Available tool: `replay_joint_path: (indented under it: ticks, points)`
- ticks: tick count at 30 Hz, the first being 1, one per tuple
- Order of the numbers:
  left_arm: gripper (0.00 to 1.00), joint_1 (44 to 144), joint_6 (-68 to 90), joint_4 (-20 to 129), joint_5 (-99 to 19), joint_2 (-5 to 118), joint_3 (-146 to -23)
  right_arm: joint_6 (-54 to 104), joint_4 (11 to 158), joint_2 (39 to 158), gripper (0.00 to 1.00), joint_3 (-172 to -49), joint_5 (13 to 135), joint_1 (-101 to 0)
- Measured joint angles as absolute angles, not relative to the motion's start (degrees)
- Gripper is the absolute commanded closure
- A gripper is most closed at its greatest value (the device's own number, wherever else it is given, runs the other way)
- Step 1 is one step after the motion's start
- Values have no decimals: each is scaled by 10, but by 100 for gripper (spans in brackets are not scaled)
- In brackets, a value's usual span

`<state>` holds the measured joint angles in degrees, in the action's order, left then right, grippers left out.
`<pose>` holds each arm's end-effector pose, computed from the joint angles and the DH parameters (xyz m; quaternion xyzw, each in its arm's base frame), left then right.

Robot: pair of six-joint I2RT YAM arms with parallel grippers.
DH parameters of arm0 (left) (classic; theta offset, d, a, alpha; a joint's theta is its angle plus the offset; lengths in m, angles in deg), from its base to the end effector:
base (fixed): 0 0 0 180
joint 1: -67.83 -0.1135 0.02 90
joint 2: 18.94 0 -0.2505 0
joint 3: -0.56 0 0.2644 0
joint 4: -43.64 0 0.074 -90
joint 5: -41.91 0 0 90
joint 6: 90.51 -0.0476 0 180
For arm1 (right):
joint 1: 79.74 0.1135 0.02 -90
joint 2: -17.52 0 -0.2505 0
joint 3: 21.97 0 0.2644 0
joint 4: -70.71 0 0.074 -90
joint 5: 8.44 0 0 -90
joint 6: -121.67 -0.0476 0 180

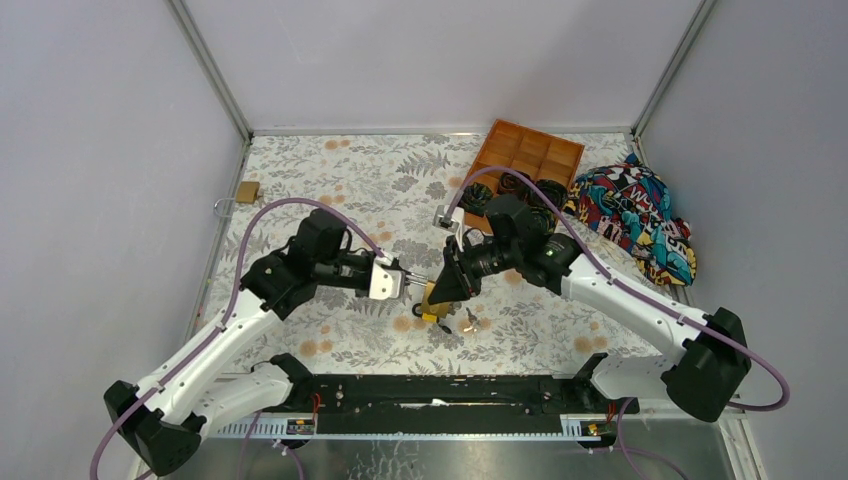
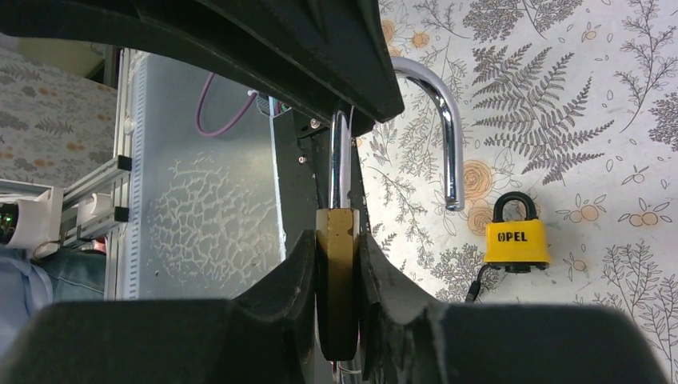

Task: Lock with the key
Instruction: Lock the lock.

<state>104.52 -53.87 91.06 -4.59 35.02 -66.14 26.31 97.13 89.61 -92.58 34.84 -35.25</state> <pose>0.1566 -0.1576 0.3126 0.7035 0.4598 -0.2622 0.4742 0.1908 0.2360 0.2951 -0.4561 0.6726 0.5076 0.2862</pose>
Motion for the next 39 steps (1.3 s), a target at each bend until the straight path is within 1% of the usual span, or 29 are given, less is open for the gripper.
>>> replay_joint_path:
  ticks: [2,7,8,10,12,13,14,15,16,17,20,21,22,23,25,26,27,28,33,37,39]
  points:
    - [82,1047,-531,911,-46,347,-661,265,973,896,100,-926,348,-351]
    - [81,1053,-503,912,-46,343,-661,268,975,892,100,-926,344,-351]
    - [78,1054,-496,911,-46,342,-661,268,977,892,100,-926,343,-351]
    - [69,1055,-482,911,-46,342,-661,268,978,890,100,-926,341,-351]
    - [67,1057,-464,911,-45,342,-661,267,978,890,100,-926,341,-351]
    - [69,1058,-458,911,-45,343,-661,267,977,889,100,-926,341,-351]
    - [74,1059,-448,911,-43,343,-661,267,977,889,100,-926,341,-351]
    - [82,1060,-441,910,-43,344,-661,268,977,889,100,-926,340,-351]
    - [94,1060,-436,910,-44,344,-661,268,979,889,100,-926,339,-351]
    - [100,1060,-432,909,-45,345,-661,269,982,889,100,-926,338,-351]
    - [100,1061,-420,911,-44,345,-661,274,987,889,99,-926,336,-349]
    - [100,1061,-415,911,-44,345,-661,274,987,888,79,-926,336,-349]
    - [100,1061,-408,911,-44,345,-661,276,987,888,58,-926,337,-349]
    - [100,1061,-396,910,-46,345,-662,277,987,887,42,-926,339,-349]
    - [100,1062,-358,909,-51,345,-662,277,980,882,23,-926,351,-349]
    - [100,1064,-335,910,-55,345,-662,277,969,876,11,-925,358,-350]
    - [100,1064,-312,910,-62,346,-662,277,952,867,2,-921,365,-352]
    - [100,1065,-293,909,-68,345,-662,272,937,857,1,-914,371,-354]
    - [100,1065,-220,897,-83,333,-659,241,830,784,0,-823,375,-394]
    - [100,1065,-179,891,-83,325,-659,217,765,775,0,-767,371,-408]
    - [100,1065,-165,884,-83,325,-658,197,715,773,3,-737,367,-408]
